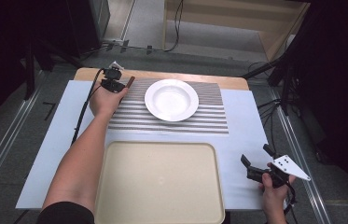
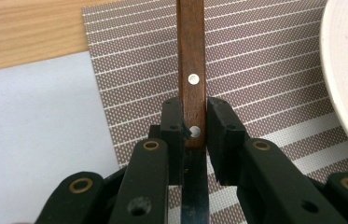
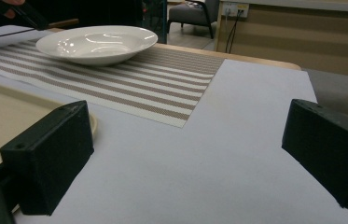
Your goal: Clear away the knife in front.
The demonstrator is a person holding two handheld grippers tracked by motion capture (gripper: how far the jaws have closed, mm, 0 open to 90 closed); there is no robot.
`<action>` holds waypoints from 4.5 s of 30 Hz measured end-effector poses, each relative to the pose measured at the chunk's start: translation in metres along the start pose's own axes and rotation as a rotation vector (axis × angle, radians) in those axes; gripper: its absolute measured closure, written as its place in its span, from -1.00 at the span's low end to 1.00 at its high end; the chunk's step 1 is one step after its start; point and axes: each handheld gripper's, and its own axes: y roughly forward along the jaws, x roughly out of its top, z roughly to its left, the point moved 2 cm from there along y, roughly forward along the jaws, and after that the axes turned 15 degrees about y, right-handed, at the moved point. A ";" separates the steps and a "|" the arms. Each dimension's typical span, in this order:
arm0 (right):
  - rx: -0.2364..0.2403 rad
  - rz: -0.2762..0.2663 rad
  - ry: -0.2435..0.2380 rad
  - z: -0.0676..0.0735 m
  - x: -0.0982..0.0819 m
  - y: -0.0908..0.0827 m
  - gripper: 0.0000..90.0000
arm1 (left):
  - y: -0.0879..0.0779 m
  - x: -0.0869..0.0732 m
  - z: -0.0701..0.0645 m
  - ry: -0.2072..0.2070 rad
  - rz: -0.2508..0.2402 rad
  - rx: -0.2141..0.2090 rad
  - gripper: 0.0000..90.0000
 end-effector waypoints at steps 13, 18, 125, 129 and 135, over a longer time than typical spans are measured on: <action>-0.003 0.002 -0.006 0.000 0.000 0.000 -0.99 | -0.020 -0.015 -0.009 0.028 -0.030 -0.027 0.72; -0.005 0.003 -0.009 0.000 0.000 0.000 -0.99 | -0.025 -0.026 -0.013 0.040 -0.035 -0.039 0.72; -0.015 0.009 -0.022 0.002 -0.001 0.001 -0.99 | -0.116 -0.225 -0.163 0.169 -0.117 -0.219 0.70; -0.017 0.009 -0.022 0.002 -0.001 0.001 -0.99 | -0.121 -0.222 -0.159 0.169 -0.173 -0.172 0.39; -0.019 0.010 -0.020 0.002 -0.001 0.001 -0.99 | -0.124 -0.214 -0.165 0.273 -0.222 -0.231 0.88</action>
